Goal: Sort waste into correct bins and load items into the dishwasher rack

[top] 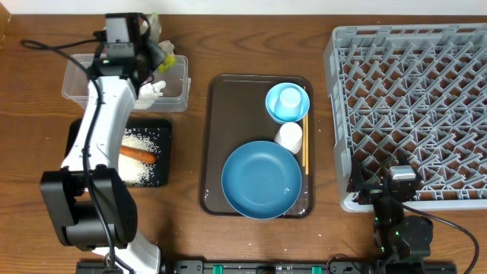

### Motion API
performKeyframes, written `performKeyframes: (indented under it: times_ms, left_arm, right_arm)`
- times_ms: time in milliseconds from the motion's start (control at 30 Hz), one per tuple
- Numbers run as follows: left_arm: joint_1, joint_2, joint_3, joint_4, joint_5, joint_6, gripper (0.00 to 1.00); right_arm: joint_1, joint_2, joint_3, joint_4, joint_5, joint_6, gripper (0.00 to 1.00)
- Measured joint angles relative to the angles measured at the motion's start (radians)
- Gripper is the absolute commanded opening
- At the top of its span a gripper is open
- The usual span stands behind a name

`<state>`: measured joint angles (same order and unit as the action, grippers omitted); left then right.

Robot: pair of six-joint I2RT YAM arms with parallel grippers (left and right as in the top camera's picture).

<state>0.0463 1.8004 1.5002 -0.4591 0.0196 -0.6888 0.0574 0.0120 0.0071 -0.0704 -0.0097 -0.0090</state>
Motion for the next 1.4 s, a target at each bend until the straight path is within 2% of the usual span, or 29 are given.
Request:
performKeyframes:
  times_ms: [33, 167, 367, 500, 567, 733, 833, 933, 1133, 1400]
  left_arm:
    - [0.008, 0.003, 0.0, -0.01, -0.001, -0.008, 0.17]
    - [0.019, 0.008, 0.0, -0.035, 0.0, -0.026, 0.39]
    - [0.018, 0.008, 0.0, -0.039, 0.019, -0.027, 0.44]
    - [0.018, 0.008, 0.008, -0.055, 0.065, 0.038, 0.58]
    - [0.018, 0.008, 0.043, -0.093, 0.08, 0.084, 0.61]
    - [0.018, 0.008, 0.266, -0.258, 0.097, 0.23, 0.68]
    - [0.018, 0.008, 0.407, -0.311, 0.113, 0.318, 0.68]
    - [0.018, 0.005, 0.489, -0.288, 0.124, 0.372, 0.68]
    - [0.017, 0.014, 0.503, -0.126, 0.139, 0.414, 0.68]
    - [0.01, 0.145, 0.503, 0.021, 0.126, 0.434, 0.72]
  right_arm:
    - [0.0, 0.0, 0.0, 0.0, 0.0, 0.0, 0.99]
    - [0.0, 0.0, 0.0, 0.0, 0.0, 0.0, 0.99]
    - [0.0, 0.0, 0.0, 0.0, 0.0, 0.0, 0.99]
    - [0.0, 0.0, 0.0, 0.0, 0.0, 0.0, 0.99]
    - [0.0, 0.0, 0.0, 0.0, 0.0, 0.0, 0.99]
    - [0.0, 0.0, 0.0, 0.0, 0.0, 0.0, 0.99]
    - [0.0, 0.0, 0.0, 0.0, 0.0, 0.0, 0.99]
    - [0.0, 0.0, 0.0, 0.0, 0.0, 0.0, 0.99]
    - [0.0, 0.0, 0.0, 0.0, 0.0, 0.0, 0.99]
    - [0.0, 0.0, 0.0, 0.0, 0.0, 0.0, 0.99]
